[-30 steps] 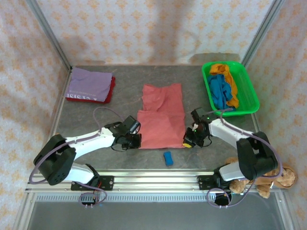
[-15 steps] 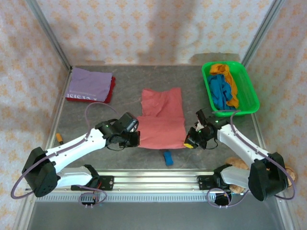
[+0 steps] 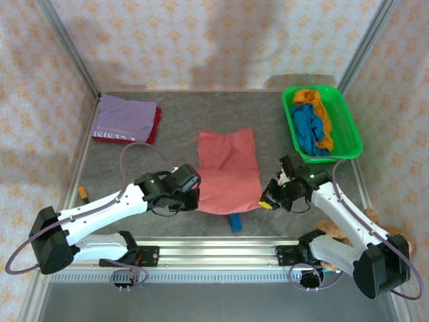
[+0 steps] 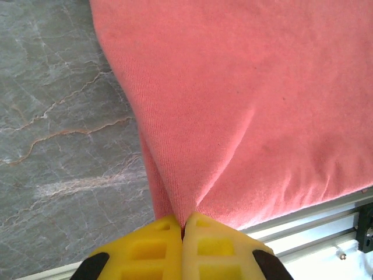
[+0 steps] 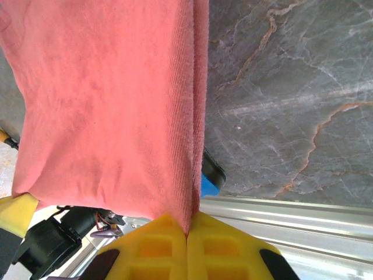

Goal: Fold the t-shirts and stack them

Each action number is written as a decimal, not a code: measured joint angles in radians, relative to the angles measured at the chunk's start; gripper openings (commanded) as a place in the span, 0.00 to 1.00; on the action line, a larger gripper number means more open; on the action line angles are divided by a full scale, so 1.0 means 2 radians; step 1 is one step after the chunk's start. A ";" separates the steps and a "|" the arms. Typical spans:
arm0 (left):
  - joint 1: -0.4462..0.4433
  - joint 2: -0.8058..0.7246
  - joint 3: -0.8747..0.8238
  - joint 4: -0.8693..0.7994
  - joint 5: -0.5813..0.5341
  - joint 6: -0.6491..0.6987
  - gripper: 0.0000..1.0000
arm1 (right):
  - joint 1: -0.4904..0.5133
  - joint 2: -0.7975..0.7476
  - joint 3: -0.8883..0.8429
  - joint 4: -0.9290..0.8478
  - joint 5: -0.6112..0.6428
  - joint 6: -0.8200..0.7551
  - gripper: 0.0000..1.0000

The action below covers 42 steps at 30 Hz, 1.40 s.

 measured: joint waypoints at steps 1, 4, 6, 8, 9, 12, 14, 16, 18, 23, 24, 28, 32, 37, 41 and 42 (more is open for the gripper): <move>0.000 0.000 0.005 -0.005 -0.003 -0.002 0.00 | 0.000 -0.002 0.000 -0.004 0.000 0.000 0.00; 0.000 0.001 0.033 -0.027 -0.015 -0.001 0.00 | 0.001 0.001 0.015 -0.023 0.005 -0.001 0.00; 0.002 0.008 0.065 -0.039 -0.023 0.007 0.00 | 0.001 0.016 0.046 -0.037 0.013 -0.007 0.00; 0.014 0.027 0.103 -0.049 -0.025 0.023 0.00 | 0.001 0.044 0.087 -0.042 0.020 -0.017 0.00; 0.025 0.041 0.124 -0.053 -0.026 0.034 0.00 | 0.000 0.060 0.107 -0.043 0.023 -0.023 0.00; 0.062 0.088 0.176 -0.062 -0.028 0.066 0.00 | -0.004 0.113 0.155 -0.038 0.032 -0.039 0.00; 0.089 0.109 0.195 -0.063 -0.027 0.084 0.00 | -0.014 0.146 0.180 -0.035 0.033 -0.046 0.00; 0.122 0.125 0.208 -0.064 -0.023 0.101 0.00 | -0.027 0.186 0.211 -0.028 0.033 -0.056 0.00; 0.151 0.138 0.222 -0.064 -0.013 0.113 0.00 | -0.036 0.221 0.239 -0.020 0.033 -0.062 0.00; 0.197 0.172 0.255 -0.059 0.021 0.133 0.00 | -0.047 0.290 0.302 -0.012 0.032 -0.082 0.00; 0.203 0.182 0.262 -0.058 0.028 0.136 0.00 | -0.049 0.301 0.313 -0.012 0.032 -0.087 0.00; 0.213 0.220 0.285 -0.057 0.049 0.146 0.00 | -0.059 0.328 0.345 -0.017 0.032 -0.100 0.00; 0.215 0.251 0.318 -0.060 0.060 0.157 0.00 | -0.068 0.345 0.369 -0.019 0.032 -0.106 0.00; 0.224 0.280 0.360 -0.063 0.068 0.172 0.00 | -0.073 0.369 0.388 -0.020 0.032 -0.113 0.00; 0.235 0.291 0.373 -0.067 0.071 0.175 0.00 | -0.074 0.387 0.408 -0.027 0.032 -0.117 0.00; 0.237 0.293 0.376 -0.069 0.072 0.176 0.00 | -0.074 0.391 0.416 -0.030 0.032 -0.118 0.00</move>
